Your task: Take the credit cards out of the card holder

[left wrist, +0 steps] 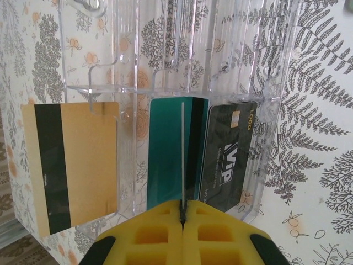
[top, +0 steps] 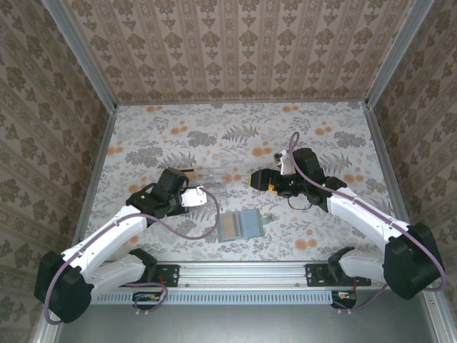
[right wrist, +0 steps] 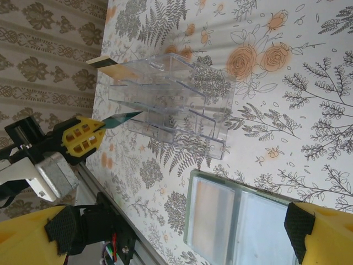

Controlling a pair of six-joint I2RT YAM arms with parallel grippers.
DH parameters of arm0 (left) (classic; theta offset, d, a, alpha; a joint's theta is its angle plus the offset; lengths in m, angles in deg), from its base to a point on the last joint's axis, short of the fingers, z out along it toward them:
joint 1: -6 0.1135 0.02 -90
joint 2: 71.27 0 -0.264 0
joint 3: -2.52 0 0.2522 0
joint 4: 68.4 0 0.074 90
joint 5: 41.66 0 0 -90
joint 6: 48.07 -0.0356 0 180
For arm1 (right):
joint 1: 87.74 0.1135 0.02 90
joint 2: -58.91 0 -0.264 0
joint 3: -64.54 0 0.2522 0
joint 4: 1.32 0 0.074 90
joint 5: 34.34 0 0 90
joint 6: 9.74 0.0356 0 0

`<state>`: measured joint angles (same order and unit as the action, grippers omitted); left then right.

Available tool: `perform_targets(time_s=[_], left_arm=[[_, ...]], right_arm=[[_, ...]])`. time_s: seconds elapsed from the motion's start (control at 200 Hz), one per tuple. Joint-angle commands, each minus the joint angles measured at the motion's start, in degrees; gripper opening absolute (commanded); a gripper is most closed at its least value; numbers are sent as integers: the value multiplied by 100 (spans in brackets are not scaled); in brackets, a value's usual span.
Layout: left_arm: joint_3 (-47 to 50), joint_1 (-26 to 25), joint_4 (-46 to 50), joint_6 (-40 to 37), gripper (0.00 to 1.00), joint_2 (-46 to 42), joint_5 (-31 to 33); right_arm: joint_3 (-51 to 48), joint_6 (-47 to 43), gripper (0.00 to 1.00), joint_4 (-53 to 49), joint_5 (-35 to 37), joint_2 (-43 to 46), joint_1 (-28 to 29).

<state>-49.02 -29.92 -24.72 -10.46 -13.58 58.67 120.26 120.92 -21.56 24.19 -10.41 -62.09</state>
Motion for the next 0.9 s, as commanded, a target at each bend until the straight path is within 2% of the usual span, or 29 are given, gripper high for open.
perform_targets(time_s=[0.0,0.355,0.41,0.47,0.62,0.89], left_arm=[[69,59,-138,-149,0,109,-123],[153,146,-633,-88,0,485,-198],[158,162,-662,-81,4,512,-209],[166,171,-670,-88,13,549,-190],[196,217,-774,-54,22,628,-122],[179,292,-972,-44,24,804,-23]], right_arm=[[155,19,100,65,-46,-72,-34],[155,38,100,122,-55,-141,-34],[155,42,100,125,-57,-151,-34],[155,38,100,132,-53,-160,-37],[155,56,100,186,-78,-208,-33],[152,65,100,226,-89,-253,-34]])
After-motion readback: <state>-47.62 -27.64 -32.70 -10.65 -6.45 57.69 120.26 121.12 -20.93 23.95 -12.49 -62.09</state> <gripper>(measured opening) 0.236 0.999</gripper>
